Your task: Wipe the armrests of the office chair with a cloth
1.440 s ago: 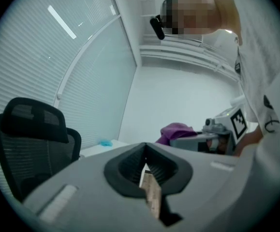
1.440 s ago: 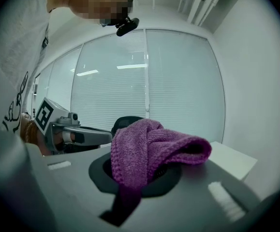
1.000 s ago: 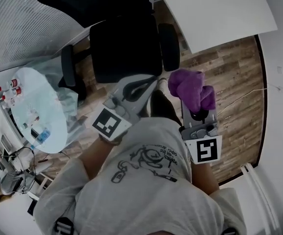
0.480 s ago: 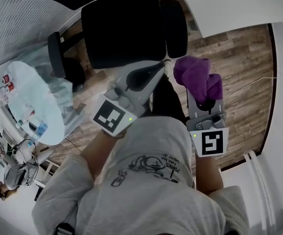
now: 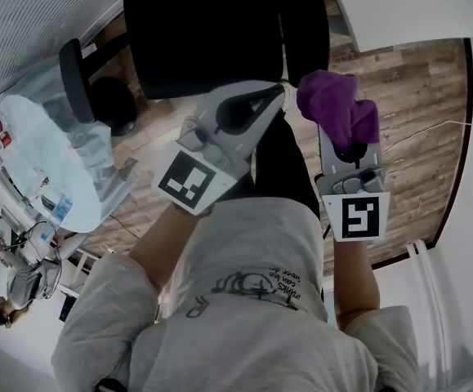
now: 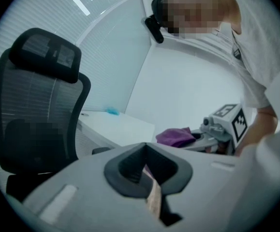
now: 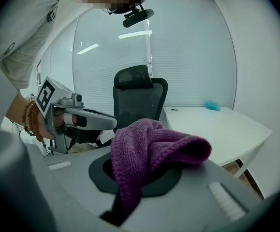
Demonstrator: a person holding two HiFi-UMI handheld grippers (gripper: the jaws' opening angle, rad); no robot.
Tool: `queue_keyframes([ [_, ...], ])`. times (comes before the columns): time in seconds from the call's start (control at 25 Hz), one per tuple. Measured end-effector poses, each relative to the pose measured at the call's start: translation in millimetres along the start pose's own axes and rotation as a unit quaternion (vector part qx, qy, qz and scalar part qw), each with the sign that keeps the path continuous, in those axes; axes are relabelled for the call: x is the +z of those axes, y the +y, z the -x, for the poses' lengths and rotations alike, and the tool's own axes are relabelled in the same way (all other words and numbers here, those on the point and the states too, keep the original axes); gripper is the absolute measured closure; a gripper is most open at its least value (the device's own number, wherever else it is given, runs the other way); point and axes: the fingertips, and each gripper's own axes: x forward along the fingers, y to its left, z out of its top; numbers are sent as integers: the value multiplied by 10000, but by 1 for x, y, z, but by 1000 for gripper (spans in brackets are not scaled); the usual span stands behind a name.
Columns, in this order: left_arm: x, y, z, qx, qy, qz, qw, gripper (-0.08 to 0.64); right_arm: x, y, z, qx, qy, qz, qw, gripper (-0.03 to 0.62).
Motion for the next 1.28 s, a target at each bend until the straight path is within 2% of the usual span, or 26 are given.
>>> queue_keyframes([
  [0.24, -27, 14, -12, 15, 119, -202, 9997, 560, -40, -4, -31, 116, 329, 175, 9992, 558],
  [0.56, -40, 30, -17, 103, 112, -148, 9998, 560, -103, -3, -63, 277, 1085, 120, 9936, 558],
  [0.84, -50, 35, -15, 120, 243, -147, 9995, 560, -98, -10, -73, 224, 1042, 277, 9939, 558],
  [1.28, -54, 43, -10, 162, 245, -95, 9995, 560, -79, -29, -113, 259, 1345, 647, 9885, 558],
])
